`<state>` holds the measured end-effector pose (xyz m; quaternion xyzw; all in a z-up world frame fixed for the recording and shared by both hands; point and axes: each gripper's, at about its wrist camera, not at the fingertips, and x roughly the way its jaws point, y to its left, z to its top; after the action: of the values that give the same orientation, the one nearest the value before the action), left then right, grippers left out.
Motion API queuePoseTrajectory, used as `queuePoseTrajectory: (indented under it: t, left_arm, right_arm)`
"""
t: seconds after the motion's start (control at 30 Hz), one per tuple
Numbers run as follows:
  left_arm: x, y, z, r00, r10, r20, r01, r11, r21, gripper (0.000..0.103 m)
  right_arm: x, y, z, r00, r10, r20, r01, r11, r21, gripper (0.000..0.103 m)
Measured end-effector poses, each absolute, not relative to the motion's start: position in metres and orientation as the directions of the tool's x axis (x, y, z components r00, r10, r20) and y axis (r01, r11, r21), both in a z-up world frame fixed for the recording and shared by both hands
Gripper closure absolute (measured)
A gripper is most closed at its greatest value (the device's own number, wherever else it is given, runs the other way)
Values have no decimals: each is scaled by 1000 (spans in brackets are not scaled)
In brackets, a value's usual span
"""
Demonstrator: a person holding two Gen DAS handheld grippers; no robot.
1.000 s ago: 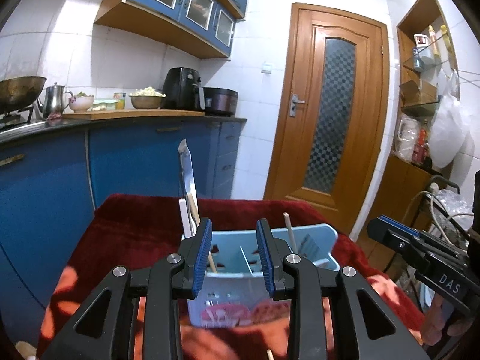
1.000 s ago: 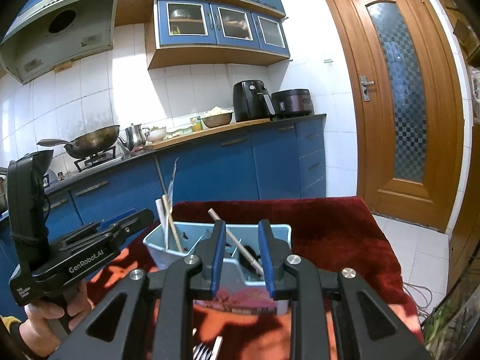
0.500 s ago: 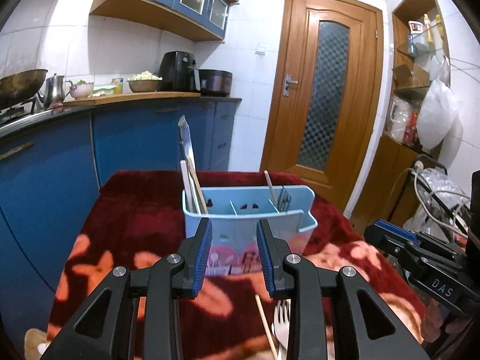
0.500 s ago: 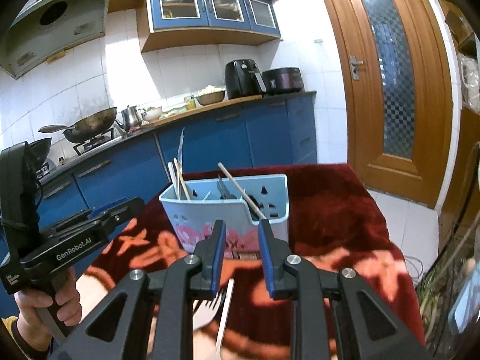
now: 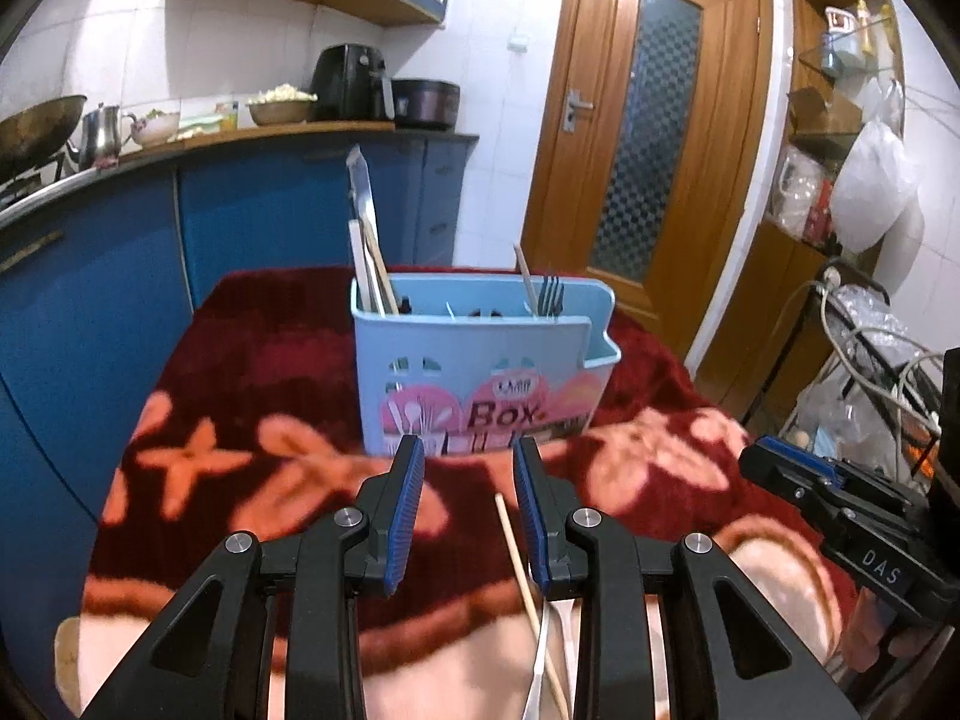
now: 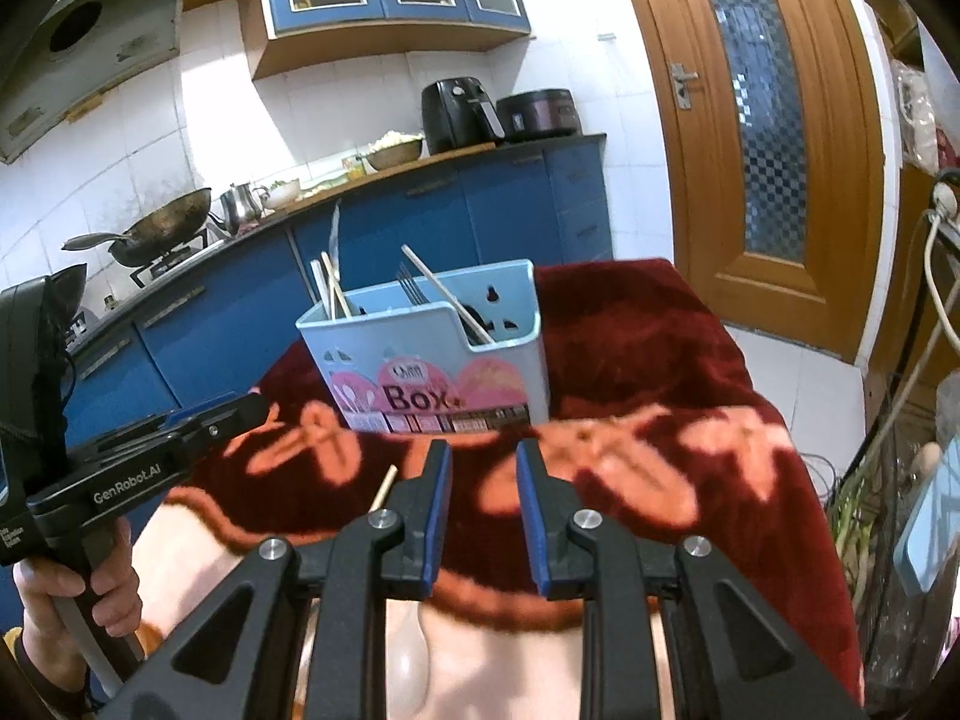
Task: Organize utensils
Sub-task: 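Move both grippers back over the remaining fork, chopstick and spoon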
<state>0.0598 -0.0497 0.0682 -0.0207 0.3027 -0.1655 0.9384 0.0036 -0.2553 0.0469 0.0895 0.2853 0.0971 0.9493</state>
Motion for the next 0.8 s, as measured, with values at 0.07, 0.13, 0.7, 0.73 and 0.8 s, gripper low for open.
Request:
queuePoseTrajectory:
  t: [0.07,0.13,0.7,0.73,0.8]
  left_arm:
    - [59,-52,63,743,-327,-584,305,942,-140,72]
    - [58,-53,58,728,-332,-600,309,940,-144,72]
    - [76,-73,10,510,-359,-782,336,920,-203,72]
    - [76,-74,7,498,-363,-788,338,918,-208,72]
    - [74,-75,4,482,-367,-795,345,914,-213,72]
  right_arm:
    - [2,-257,43,812,237,-533,-132,965,228,78]
    - [0,-259,40,808,237,-540,-130,965,229,78]
    - [-1,-276,18,766,232,-599,-93,963,253,78]
    - [-1,-276,17,765,231,-601,-92,963,253,78]
    - [-1,-276,15,762,232,-605,-90,962,256,77]
